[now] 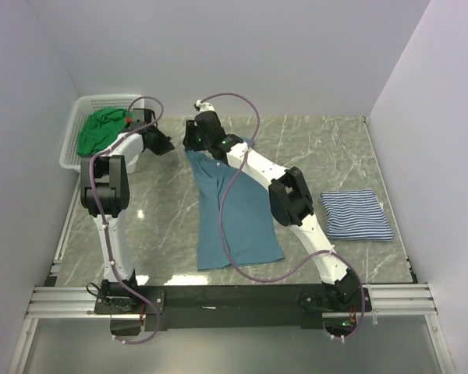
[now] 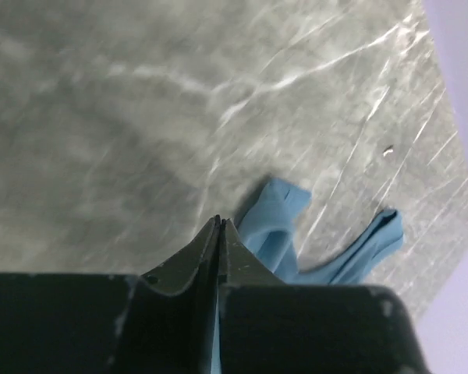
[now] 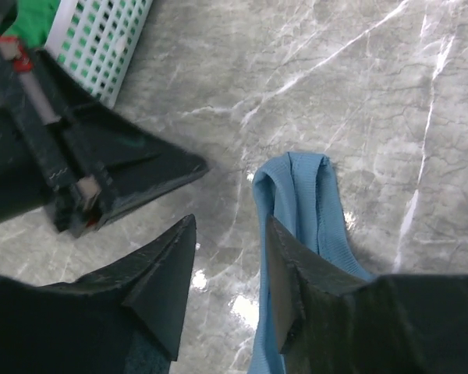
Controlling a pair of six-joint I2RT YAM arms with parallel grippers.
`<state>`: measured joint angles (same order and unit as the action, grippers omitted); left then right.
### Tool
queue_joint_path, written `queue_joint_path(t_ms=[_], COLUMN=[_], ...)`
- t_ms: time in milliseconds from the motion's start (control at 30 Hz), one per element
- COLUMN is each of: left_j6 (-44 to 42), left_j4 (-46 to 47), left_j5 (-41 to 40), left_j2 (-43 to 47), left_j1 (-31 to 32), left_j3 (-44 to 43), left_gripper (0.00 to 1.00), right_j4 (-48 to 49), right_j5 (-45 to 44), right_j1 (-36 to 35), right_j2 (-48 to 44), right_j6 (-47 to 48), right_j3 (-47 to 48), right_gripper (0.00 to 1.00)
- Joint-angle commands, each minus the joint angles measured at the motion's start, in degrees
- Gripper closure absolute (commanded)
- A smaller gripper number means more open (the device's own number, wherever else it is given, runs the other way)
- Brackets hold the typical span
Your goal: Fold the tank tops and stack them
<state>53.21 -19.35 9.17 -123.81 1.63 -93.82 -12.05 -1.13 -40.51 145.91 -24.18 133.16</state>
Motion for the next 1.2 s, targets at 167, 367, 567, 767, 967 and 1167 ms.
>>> queue_joint_path(t_ms=[167, 367, 567, 767, 967, 1167], left_j6=[-1.09, -1.18, -2.67, -7.23, -9.17, -11.46], left_j4=[0.98, 1.16, -0.68, -5.94, -3.15, -9.73], left_j5=[6.65, 7.10, 3.41, -2.66, -2.93, -6.96], left_j2=[-9.78, -11.28, -8.73, -6.36, -3.02, -3.99], left_j1=[1.45, 2.94, 3.03, 2.24, 2.24, 2.33], left_j3=[-9.80, -11.30, -11.38, -13.14, -11.91, -15.69], left_gripper=[0.88, 0.85, 0.79, 0.79, 0.71, 0.71], right_j4=[5.98, 4.41, 4.40, 4.76, 4.76, 4.67], right_j5=[4.82, 4.99, 5.87, 5.96, 6.31, 5.70], right_j1=[2.54, 2.89, 2.89, 2.89, 2.81, 2.98], right_j2=[-9.13, -16.35, -19.95, -21.54, -22.68, -24.00], right_j6=[-7.02, -5.35, -4.47, -4.38, -4.03, -3.50], right_j3=[-13.79, -19.78, -23.73, -25.50, -25.76, -26.90], right_gripper=[0.61, 0.61, 0.61, 0.61, 0.61, 0.61])
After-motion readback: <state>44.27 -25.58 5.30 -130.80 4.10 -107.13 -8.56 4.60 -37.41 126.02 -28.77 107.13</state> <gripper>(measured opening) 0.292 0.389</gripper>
